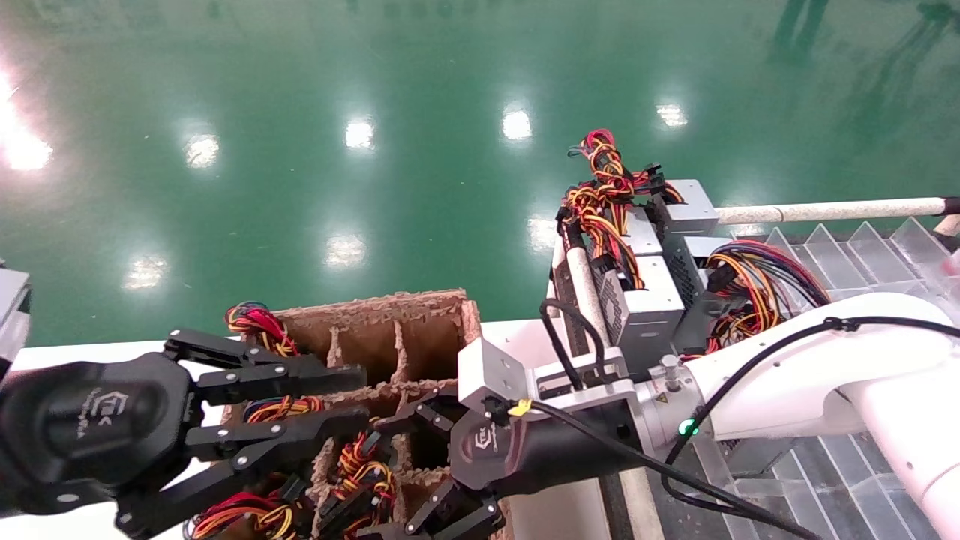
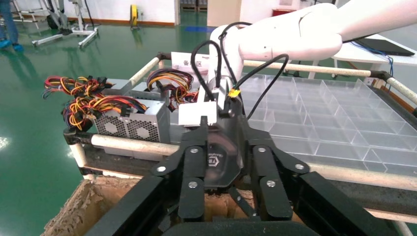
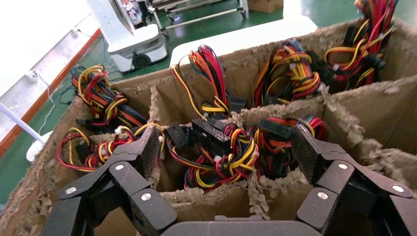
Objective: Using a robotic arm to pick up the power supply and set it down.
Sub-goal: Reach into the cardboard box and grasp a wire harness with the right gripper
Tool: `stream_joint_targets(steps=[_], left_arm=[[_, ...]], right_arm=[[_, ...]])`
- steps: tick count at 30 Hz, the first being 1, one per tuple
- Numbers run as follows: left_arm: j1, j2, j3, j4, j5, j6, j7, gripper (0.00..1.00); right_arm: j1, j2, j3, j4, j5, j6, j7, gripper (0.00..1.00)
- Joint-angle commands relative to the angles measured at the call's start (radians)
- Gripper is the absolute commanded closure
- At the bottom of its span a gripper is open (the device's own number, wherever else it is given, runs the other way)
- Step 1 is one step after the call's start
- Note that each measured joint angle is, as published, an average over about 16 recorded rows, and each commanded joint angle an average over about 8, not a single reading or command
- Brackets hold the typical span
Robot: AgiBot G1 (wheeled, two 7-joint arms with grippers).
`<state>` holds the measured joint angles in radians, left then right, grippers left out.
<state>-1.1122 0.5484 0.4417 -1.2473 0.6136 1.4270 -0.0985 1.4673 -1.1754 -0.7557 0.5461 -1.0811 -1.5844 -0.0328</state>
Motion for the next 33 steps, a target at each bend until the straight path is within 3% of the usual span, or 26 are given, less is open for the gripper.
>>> stream_joint_targets(steps=[1,17,33], left_arm=[[0.000,0.000,0.000,0.000,0.000,0.000,0.000,1.00],[0.000,0.000,0.000,0.000,0.000,0.000,0.000,1.00],[0.000,0.000,0.000,0.000,0.000,0.000,0.000,1.00]], right_arm=[[0.008,-0.017,-0.018,-0.036,0.002,-0.002,-0.016,1.00],[0.046,-0.056,-0.122,-0.164,0.047,-0.003,-0.089,1.00],[0.070,-0.050,-0.206,-0.171,0.108,-0.007,-0.095,1.00]])
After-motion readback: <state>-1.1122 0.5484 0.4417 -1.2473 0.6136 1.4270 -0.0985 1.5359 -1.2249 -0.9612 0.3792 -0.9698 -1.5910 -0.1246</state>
